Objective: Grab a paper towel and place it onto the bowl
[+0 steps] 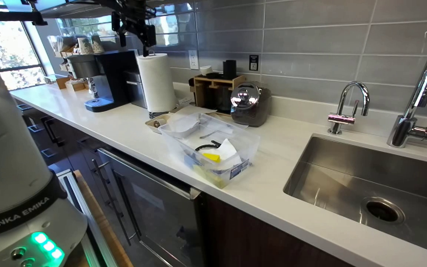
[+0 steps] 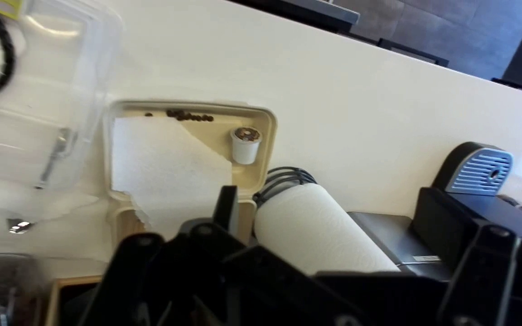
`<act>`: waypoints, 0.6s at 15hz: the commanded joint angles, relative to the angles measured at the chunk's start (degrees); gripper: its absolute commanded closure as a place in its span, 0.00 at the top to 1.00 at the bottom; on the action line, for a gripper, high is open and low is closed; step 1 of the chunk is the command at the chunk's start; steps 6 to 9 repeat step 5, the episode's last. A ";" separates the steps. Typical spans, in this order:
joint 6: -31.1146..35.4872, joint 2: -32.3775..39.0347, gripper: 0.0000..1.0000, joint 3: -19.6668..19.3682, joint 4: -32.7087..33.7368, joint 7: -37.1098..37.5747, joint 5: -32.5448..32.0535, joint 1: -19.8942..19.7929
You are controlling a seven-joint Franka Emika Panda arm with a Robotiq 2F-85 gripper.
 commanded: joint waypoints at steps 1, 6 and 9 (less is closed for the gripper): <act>-1.92 -0.97 1.00 -4.43 0.84 5.21 -5.89 4.29; -5.39 -3.54 1.00 -5.22 2.39 9.84 -10.43 3.91; -5.39 -3.54 1.00 -5.22 2.39 9.84 -10.43 3.91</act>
